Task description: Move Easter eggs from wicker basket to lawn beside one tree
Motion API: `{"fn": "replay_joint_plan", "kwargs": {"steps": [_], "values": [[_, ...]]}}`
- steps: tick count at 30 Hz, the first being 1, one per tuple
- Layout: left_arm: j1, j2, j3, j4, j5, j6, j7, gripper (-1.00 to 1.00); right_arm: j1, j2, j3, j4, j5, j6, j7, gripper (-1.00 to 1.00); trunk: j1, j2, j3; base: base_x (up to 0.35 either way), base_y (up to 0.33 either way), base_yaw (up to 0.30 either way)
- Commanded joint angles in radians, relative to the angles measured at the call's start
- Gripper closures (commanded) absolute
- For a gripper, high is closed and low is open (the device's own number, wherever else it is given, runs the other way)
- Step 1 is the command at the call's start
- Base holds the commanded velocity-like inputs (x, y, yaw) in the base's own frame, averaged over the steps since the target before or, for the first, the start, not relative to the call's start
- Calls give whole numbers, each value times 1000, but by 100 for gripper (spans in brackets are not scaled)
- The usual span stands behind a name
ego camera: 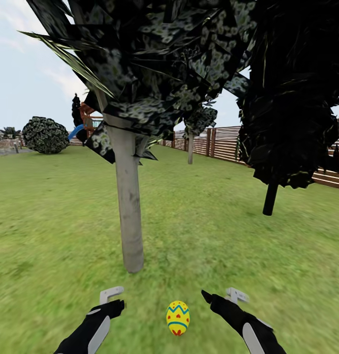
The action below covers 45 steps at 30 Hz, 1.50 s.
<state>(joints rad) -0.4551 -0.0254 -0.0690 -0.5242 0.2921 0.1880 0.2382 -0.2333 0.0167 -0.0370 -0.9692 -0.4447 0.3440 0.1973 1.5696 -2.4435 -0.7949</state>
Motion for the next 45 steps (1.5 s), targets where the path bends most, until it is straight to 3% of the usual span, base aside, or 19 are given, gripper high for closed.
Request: {"fn": "replay_joint_plan", "kwargs": {"steps": [1,21,35,45], "values": [[0,1,-7,-2,10,4,9,-100,-1,1,-4,-1,-6,7,3,-100,0,-1,0,-96,40,215],[0,1,-8,-2,10,2,9,-100,-1,2,29,1,-6,7,-5,-100,0,-1,17,-193,101,216],[-2,0,-8,6,10,3,10,-100,-1,3,33,1,-6,7,-5,-100,-54,97,73,-7,4,216],[-2,1,-5,9,11,2,14,-100,-1,3,65,1,-6,3,-4,-100,-92,167,110,0,0,170]]}}
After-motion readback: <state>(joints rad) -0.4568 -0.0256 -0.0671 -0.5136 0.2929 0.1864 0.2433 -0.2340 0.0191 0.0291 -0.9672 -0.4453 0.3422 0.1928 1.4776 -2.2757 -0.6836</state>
